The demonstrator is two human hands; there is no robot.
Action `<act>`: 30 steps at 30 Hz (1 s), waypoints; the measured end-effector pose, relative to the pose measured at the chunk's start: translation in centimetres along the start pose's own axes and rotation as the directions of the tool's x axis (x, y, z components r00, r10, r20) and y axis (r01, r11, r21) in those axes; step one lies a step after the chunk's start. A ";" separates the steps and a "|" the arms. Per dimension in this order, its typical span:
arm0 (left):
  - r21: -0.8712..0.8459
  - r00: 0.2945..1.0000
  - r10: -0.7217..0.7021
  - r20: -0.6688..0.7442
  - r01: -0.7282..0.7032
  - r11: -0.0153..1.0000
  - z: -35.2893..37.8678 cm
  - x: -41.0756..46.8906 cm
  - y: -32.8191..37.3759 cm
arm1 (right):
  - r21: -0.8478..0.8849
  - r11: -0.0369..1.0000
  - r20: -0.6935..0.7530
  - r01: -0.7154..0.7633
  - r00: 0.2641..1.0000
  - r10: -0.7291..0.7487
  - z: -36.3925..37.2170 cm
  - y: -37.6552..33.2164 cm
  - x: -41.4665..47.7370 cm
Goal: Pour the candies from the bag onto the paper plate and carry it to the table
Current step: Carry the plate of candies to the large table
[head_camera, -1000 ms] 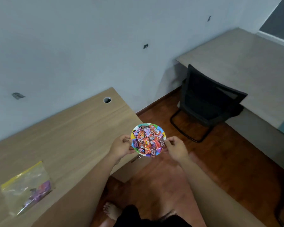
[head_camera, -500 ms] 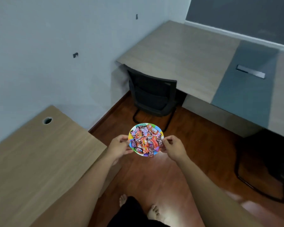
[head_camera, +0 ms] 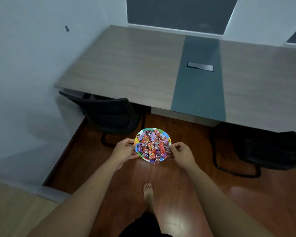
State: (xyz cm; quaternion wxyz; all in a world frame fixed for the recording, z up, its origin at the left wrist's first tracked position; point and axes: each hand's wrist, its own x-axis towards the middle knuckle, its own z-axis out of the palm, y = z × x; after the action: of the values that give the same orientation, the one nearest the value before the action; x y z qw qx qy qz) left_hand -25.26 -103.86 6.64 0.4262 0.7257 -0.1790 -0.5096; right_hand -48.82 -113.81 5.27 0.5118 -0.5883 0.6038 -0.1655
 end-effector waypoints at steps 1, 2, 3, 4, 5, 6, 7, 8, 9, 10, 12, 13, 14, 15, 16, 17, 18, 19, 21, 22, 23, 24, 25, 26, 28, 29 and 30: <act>0.012 1.000 0.005 0.013 -0.005 1.000 1.1 1.3 1.1 | 0.001 1.000 -0.016 -0.007 1.000 0.007 -1.0 -0.2 1.3; 0.020 1.000 0.011 0.027 -0.011 1.000 2.2 2.6 2.2 | 0.007 1.000 -0.028 -0.015 0.999 0.015 -1.9 -0.4 2.7; 0.028 0.999 0.013 0.040 -0.014 1.000 3.2 3.9 3.2 | 0.014 1.000 -0.041 -0.022 0.999 0.023 -2.8 -0.5 4.1; 0.036 0.999 0.011 0.053 -0.013 0.999 4.3 5.1 4.2 | 0.017 0.999 -0.055 -0.034 0.998 0.035 -3.7 -0.6 5.4; 0.047 0.998 0.008 0.066 -0.011 0.999 5.4 6.3 5.1 | 0.027 0.998 -0.069 -0.049 0.996 0.051 -4.5 -0.5 6.6; 0.058 0.997 0.006 0.080 -0.011 0.998 6.6 7.5 6.0 | 0.044 0.997 -0.082 -0.064 0.994 0.068 -5.3 -0.5 7.9; 0.067 0.995 0.008 0.095 -0.014 0.998 7.7 8.8 7.0 | 0.062 0.995 -0.096 -0.075 0.992 0.081 -6.2 -0.4 9.3; 0.071 0.994 0.012 0.110 -0.020 0.997 8.9 10.1 8.0 | 0.079 0.994 -0.109 -0.081 0.990 0.090 -7.1 -0.4 10.7; 0.074 0.992 0.018 0.126 -0.028 0.997 10.0 11.4 9.1 | 0.097 0.992 -0.124 -0.081 0.988 0.093 -8.0 -0.4 12.2; 0.080 0.990 0.022 0.141 -0.034 0.996 11.2 12.7 10.1 | 0.114 0.990 -0.145 -0.080 0.985 0.096 -8.9 -0.4 13.6; 0.110 0.987 0.012 0.163 -0.030 0.993 13.3 14.8 11.9 | 0.132 0.987 -0.177 -0.089 0.978 0.112 -10.6 -0.2 16.0; 0.123 0.985 0.000 0.172 -0.022 0.992 14.4 15.8 12.5 | 0.139 0.985 -0.187 -0.099 0.974 0.124 -11.4 0.1 17.1; 0.132 0.983 -0.009 0.183 -0.015 0.991 15.4 16.8 13.1 | 0.144 0.984 -0.194 -0.104 0.972 0.131 -12.2 0.3 18.2; 0.140 0.982 -0.016 0.190 -0.011 0.990 16.3 17.7 13.7 | 0.151 0.983 -0.195 -0.105 0.972 0.134 -12.9 0.5 19.1; 0.147 0.980 -0.021 0.196 -0.008 0.989 17.3 18.8 14.5 | 0.165 0.980 -0.198 -0.107 0.970 0.139 -13.7 0.7 20.4; 0.152 0.979 -0.026 0.201 -0.005 0.988 18.5 20.2 15.4 | 0.181 0.978 -0.203 -0.108 0.968 0.144 -14.7 0.7 21.9; 0.154 0.978 -0.028 0.206 -0.004 0.988 19.6 21.4 16.2 | 0.191 0.976 -0.205 -0.109 0.968 0.148 -15.6 0.8 23.4; 0.156 0.977 -0.030 0.210 -0.003 0.988 20.7 22.6 17.0 | 0.201 0.973 -0.201 -0.110 0.968 0.151 -16.6 0.8 24.9; 0.153 0.977 -0.031 0.210 -0.002 0.988 23.0 24.8 18.6 | 0.223 0.968 -0.187 -0.113 0.970 0.156 -18.6 0.7 27.9; 0.152 0.978 -0.030 0.205 -0.002 0.988 24.1 25.8 19.3 | 0.227 0.968 -0.179 -0.109 0.972 0.151 -19.5 0.6 29.4; 0.154 0.980 -0.033 0.195 0.003 0.988 25.2 26.7 19.9 | 0.223 0.969 -0.165 -0.107 0.976 0.146 -20.5 0.5 31.0; 0.155 0.983 -0.039 0.181 0.011 0.988 26.2 27.6 20.5 | 0.219 0.970 -0.145 -0.108 0.979 0.142 -21.5 0.3 32.4; 0.154 0.985 -0.041 0.170 0.015 0.988 27.2 28.4 21.2 | 0.220 0.969 -0.129 -0.110 0.982 0.141 -22.3 0.0 33.8; 0.154 0.986 -0.037 0.164 0.012 0.988 28.1 29.3 21.9 | 0.221 0.969 -0.121 -0.107 0.983 0.137 -23.1 -0.3 35.2; 0.167 0.987 -0.035 0.154 0.008 0.986 29.8 31.2 23.5 | 0.195 0.976 -0.120 -0.094 0.986 0.119 -24.7 -0.9 38.1; 0.168 0.989 -0.038 0.145 0.013 0.986 30.6 32.1 24.2 | 0.177 0.980 -0.121 -0.088 0.987 0.110 -25.6 -1.2 39.4; 0.164 0.990 -0.044 0.137 0.021 0.986 31.4 32.9 24.9 | 0.166 0.982 -0.119 -0.086 0.987 0.106 -26.4 -1.4 40.7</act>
State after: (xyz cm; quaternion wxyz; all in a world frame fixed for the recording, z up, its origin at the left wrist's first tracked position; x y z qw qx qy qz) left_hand -35.25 -154.69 3.58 0.3439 0.7232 -0.2374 -0.5499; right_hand -60.67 -160.57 0.31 0.5253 -0.5036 0.6477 -0.2258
